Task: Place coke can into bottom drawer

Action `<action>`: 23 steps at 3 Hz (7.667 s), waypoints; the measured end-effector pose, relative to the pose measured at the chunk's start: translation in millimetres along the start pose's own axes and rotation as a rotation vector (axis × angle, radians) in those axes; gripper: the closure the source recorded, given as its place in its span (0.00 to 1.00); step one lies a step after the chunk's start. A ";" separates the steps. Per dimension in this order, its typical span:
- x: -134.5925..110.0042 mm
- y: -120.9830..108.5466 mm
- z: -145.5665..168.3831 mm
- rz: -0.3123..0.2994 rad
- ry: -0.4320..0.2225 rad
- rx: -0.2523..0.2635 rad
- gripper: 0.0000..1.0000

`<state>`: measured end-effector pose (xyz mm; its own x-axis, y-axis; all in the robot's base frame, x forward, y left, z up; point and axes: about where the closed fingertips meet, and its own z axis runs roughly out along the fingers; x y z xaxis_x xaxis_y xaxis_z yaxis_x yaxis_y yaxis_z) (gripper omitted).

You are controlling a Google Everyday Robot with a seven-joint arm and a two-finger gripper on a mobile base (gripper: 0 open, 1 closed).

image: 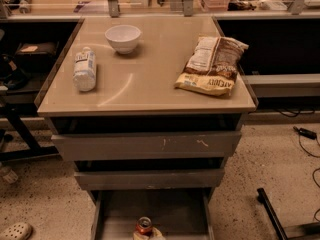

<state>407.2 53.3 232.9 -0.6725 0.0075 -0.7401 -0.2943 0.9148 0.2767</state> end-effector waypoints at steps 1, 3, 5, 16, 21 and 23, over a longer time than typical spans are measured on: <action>-9.5 -17.9 12.3 -0.045 -0.034 0.055 1.00; -27.1 -43.8 38.9 -0.098 -0.108 0.123 1.00; -25.7 -65.4 60.1 -0.108 -0.154 0.173 1.00; -74.2 -56.7 -49.5 -0.233 -0.236 0.416 0.00; -152.1 -134.5 -212.3 -0.356 -0.271 0.861 0.00; -199.3 -167.6 -272.7 -0.417 -0.301 1.003 0.00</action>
Offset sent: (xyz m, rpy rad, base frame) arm 0.0736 -0.0311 -0.0105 -0.1355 -0.1761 -0.0830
